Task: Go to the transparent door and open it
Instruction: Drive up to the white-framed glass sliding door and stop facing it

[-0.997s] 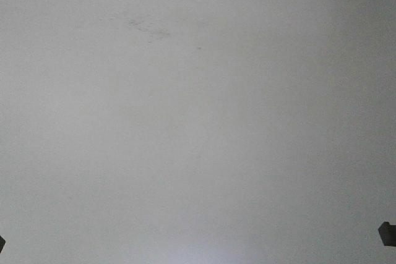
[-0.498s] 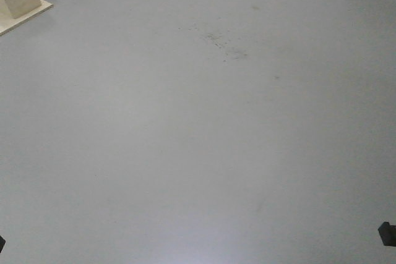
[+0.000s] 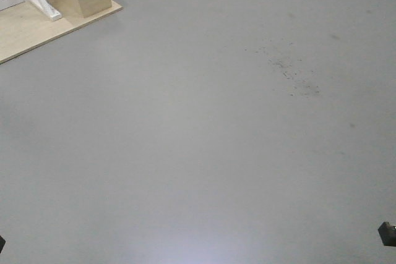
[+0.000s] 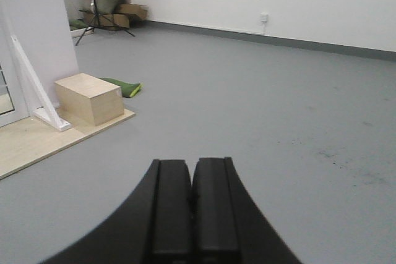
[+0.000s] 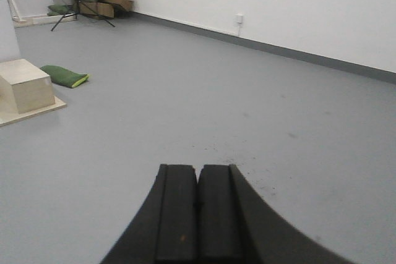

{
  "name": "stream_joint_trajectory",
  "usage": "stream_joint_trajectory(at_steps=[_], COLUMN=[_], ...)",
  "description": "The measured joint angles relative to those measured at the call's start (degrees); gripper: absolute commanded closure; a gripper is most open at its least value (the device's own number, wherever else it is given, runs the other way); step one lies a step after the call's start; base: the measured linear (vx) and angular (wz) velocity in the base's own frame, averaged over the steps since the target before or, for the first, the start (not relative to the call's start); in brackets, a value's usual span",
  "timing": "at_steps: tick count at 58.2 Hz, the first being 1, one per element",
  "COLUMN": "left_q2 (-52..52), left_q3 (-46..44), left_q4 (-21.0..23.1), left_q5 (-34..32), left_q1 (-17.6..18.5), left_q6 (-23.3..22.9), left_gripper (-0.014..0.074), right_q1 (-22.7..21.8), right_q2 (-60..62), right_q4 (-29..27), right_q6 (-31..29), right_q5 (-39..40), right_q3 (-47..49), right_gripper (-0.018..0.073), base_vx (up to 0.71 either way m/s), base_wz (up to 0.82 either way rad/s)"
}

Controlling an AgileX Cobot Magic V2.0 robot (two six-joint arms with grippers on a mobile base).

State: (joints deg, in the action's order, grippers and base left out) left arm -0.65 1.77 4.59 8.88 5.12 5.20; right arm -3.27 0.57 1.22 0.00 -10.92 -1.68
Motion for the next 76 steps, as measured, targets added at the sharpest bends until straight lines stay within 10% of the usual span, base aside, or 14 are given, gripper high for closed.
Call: stream_joint_trajectory(at_steps=[76], left_q2=[0.0], left_q3=[0.0], left_q4=[0.0], left_q5=[0.0], left_q1=[0.0], left_q6=[0.0], left_gripper=[0.0603], right_q1=[0.0], right_q2=[0.0], right_q4=[0.0], right_q6=[0.0], right_q5=[-0.1], right_q3=[0.0], right_gripper=[0.0568], base_vx=[0.54], base_wz=[0.37])
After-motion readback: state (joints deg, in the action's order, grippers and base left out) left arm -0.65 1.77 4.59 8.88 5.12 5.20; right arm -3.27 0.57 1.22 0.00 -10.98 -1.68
